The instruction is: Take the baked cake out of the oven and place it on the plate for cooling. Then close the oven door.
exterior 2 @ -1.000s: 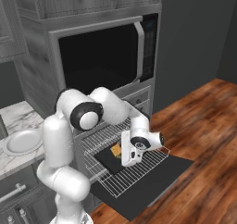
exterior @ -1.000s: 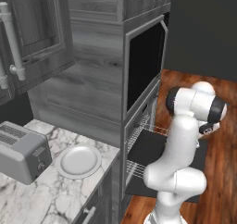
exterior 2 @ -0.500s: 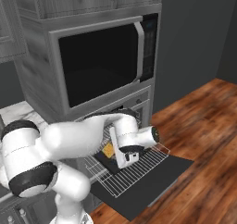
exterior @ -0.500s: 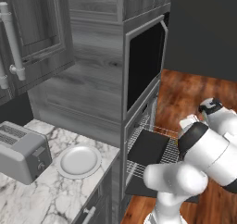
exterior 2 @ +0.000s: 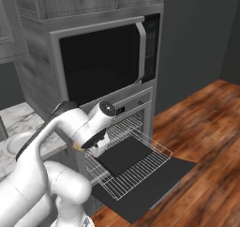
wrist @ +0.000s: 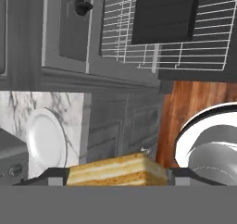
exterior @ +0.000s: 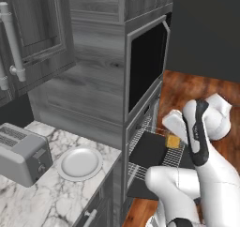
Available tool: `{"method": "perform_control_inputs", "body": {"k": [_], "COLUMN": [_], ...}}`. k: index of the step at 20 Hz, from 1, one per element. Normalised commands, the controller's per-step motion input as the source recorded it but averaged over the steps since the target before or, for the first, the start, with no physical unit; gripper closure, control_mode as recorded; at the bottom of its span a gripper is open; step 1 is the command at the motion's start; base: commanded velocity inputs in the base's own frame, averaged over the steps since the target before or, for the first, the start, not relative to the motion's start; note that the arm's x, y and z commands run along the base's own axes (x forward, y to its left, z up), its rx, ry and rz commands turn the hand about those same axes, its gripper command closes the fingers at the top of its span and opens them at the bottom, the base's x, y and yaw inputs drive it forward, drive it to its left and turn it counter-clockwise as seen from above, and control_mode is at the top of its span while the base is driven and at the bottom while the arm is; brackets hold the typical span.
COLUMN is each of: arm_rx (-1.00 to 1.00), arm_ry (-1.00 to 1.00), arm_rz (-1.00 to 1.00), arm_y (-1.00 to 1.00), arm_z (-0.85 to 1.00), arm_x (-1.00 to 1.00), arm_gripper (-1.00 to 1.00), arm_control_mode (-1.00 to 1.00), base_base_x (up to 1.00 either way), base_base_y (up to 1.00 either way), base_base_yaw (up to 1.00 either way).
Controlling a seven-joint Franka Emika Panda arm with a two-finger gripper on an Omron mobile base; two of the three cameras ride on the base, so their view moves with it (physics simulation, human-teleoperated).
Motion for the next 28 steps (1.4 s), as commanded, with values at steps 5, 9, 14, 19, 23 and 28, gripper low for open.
{"method": "perform_control_inputs", "body": {"k": [5,9,14,19,23,28], "arm_rx": [-0.20,-0.10,-0.15,-0.29,-0.43,-0.37], "arm_ry": [-0.07,0.00,0.00,0.00,0.00,0.10], "arm_rz": [0.30,0.36,0.39,0.40,0.36,0.27], "arm_y": [0.92,0.90,1.00,1.00,0.97,0.55], "arm_z": [0.99,0.84,0.45,-0.13,-0.46,-0.38], "arm_x": [-0.05,0.22,0.04,0.24,0.46,0.94], "arm_gripper": [1.00,1.00,1.00,1.00,1.00,1.00], "arm_control_mode": [-1.00,-1.00,-1.00,-1.00,-1.00,-1.00], "base_base_x": [0.00,0.00,0.00,0.00,0.00,0.00], "base_base_y": [0.00,0.00,0.00,0.00,0.00,0.00], "base_base_yaw": [0.00,0.00,0.00,0.00,0.00,0.00]}}
